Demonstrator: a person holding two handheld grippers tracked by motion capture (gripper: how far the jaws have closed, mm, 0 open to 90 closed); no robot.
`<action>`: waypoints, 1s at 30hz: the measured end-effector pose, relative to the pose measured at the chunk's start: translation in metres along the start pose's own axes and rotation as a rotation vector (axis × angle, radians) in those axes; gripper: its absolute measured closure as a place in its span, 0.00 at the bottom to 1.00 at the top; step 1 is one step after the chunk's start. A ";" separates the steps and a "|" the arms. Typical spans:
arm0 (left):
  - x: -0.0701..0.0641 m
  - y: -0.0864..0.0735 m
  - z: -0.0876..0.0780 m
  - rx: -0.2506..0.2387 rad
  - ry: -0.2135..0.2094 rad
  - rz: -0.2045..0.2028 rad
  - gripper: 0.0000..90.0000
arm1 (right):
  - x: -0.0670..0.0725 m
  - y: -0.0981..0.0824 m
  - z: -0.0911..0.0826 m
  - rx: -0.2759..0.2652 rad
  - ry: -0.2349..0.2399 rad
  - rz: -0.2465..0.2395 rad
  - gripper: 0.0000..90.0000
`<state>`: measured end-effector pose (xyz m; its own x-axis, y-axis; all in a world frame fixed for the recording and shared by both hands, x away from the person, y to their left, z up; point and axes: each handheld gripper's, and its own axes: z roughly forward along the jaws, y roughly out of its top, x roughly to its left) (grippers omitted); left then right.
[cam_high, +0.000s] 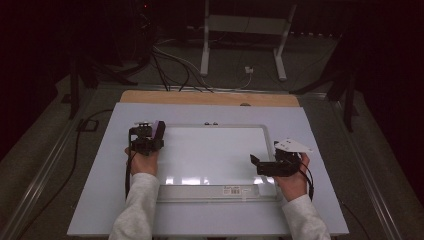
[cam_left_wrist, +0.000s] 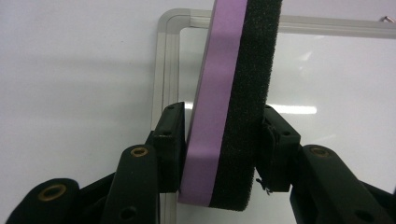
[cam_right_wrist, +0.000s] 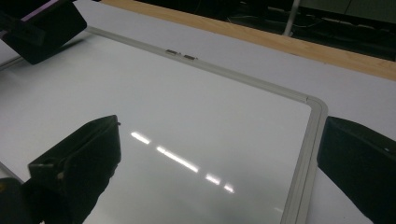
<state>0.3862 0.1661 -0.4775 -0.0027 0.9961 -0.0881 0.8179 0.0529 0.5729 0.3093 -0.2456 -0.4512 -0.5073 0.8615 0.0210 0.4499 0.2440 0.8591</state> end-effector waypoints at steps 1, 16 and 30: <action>0.000 0.000 0.001 0.006 -0.004 -0.001 0.62 | 0.000 0.000 0.000 0.000 0.000 0.000 0.00; 0.002 -0.007 -0.030 -0.248 -0.216 0.126 0.03 | -0.004 -0.001 -0.010 -0.061 0.010 0.005 0.00; 0.039 -0.056 -0.095 -0.618 -0.392 0.354 0.01 | -0.016 -0.020 -0.038 -0.177 0.029 -0.024 0.00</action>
<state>0.2853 0.2084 -0.4353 0.4916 0.8703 -0.0307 0.2666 -0.1168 0.9567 0.2808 -0.2808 -0.4495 -0.5385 0.8426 0.0117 0.3025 0.1804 0.9359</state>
